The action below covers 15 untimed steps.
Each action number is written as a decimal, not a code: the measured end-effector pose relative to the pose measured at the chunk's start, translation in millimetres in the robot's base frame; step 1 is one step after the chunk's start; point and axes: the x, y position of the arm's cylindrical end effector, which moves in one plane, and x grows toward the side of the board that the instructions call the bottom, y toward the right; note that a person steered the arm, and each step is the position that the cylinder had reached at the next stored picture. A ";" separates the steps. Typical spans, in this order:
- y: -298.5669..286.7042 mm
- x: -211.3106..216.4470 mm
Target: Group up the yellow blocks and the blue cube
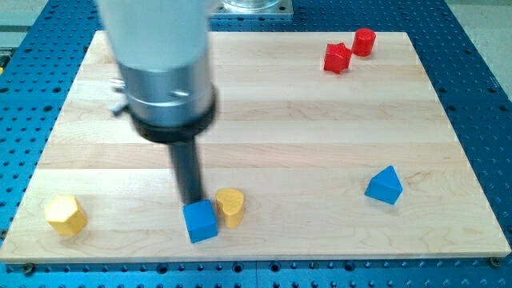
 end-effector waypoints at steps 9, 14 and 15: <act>10.6 81.7; 49.5 83.1; 121.4 72.5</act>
